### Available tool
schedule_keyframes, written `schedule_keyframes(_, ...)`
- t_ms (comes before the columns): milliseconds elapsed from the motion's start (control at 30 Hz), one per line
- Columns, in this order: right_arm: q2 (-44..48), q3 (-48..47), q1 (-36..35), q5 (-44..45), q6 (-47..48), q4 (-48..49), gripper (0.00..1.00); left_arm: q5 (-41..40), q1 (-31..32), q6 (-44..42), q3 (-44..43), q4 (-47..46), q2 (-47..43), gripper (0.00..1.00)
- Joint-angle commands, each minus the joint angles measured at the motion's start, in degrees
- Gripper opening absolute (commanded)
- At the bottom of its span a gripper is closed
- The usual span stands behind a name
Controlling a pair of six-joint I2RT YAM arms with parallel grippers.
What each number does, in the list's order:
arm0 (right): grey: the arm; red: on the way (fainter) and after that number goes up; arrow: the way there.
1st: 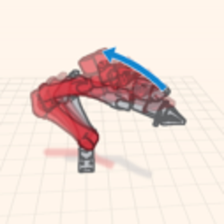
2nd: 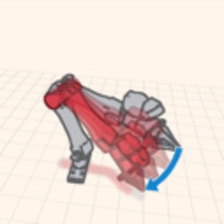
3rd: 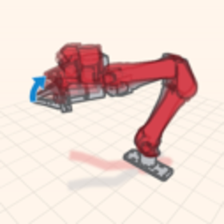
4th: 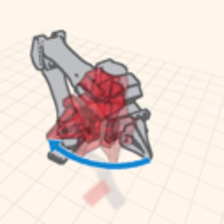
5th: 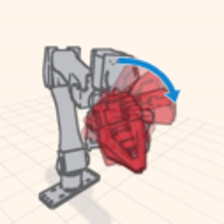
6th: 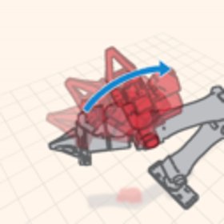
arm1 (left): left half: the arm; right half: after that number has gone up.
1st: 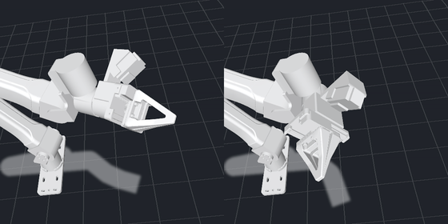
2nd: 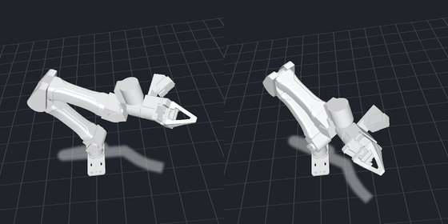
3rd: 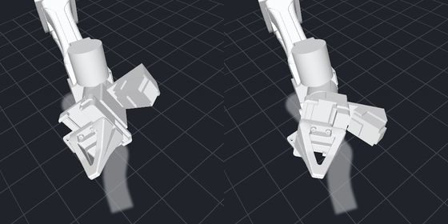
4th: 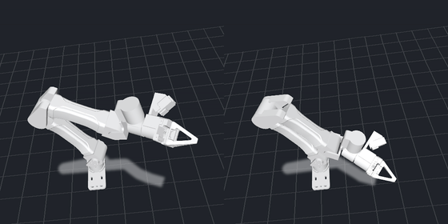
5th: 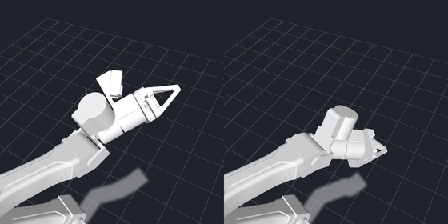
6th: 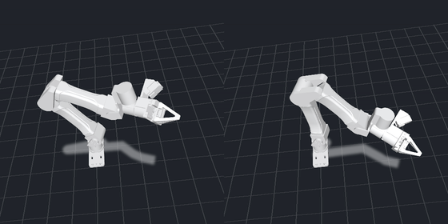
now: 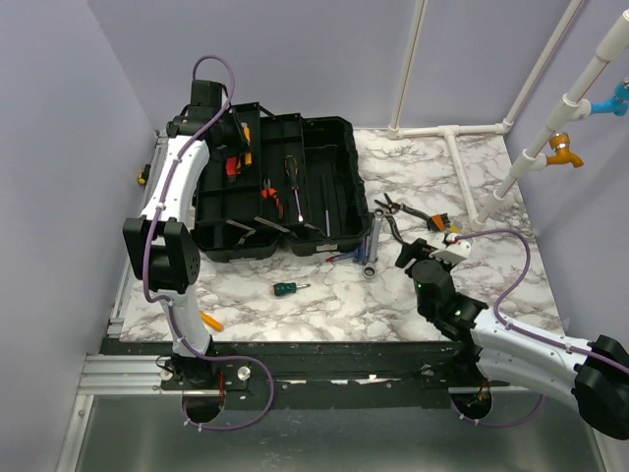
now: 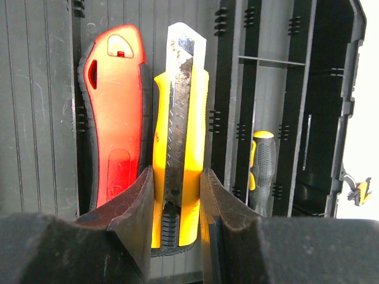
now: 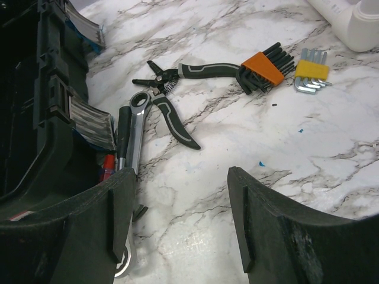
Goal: Pack the tool kit
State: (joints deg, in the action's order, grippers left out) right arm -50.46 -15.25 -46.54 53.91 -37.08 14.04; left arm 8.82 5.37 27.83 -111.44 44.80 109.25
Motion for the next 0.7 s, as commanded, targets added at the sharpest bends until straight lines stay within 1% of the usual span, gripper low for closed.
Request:
schedule_keyframes(0, 0.38, -0.14, 0.08, 1.41, -0.89, 1.07, 0.69, 0.75, 0.08, -0.83, -1.65, 1.46, 1.23, 0.27)
schedule_keyframes(133, 0.45, -0.14, 0.05, 1.45, -0.80, 1.07, 0.69, 3.43, 0.08, -2.11, -2.55, 2.22, 0.09, 0.45)
schedule_keyframes(167, 0.42, -0.14, 0.05, 1.48, -0.74, 1.07, 0.69, 4.05, 0.09, -2.17, -2.37, 2.12, -0.78, 0.54)
schedule_keyframes(200, 0.37, -0.14, 0.01, 1.54, -0.71, 1.07, 0.70, 4.32, 0.08, -2.25, -1.94, 1.73, -1.63, 0.61)
schedule_keyframes(233, 0.39, -0.14, -0.01, 1.54, -0.75, 1.08, 0.69, 4.51, 0.18, -2.26, -1.13, 1.13, -2.95, 0.66)
schedule_keyframes(267, 0.41, -0.18, 0.00, 1.53, -0.71, 1.08, 0.69, 4.73, 0.24, -2.34, -0.32, 0.36, -4.07, 0.69)
schedule_keyframes(333, 0.38, -0.22, 0.05, 1.51, -0.71, 1.03, 0.69, 4.92, 0.40, -2.42, 1.48, -0.85, -6.52, 0.73)
schedule_keyframes(500, 0.41, -0.22, 0.05, 1.53, -0.90, 0.84, 0.70, 4.64, 2.24, -4.14, 5.68, -3.48, -13.52, 0.74)
schedule_keyframes(567, 0.45, -0.27, 0.05, 1.50, -0.90, 0.74, 0.70, 2.82, 4.35, -5.48, 8.58, -4.76, -17.01, 0.74)
schedule_keyframes(600, 0.52, -0.33, 0.01, 1.49, -0.94, 0.72, 0.70, 1.45, 5.42, -5.93, 10.55, -5.33, -19.07, 0.76)
schedule_keyframes(667, 0.58, -0.31, 0.05, 1.63, -0.91, 0.60, 0.70, -1.76, 8.21, -6.73, 15.57, -7.13, -23.29, 0.77)
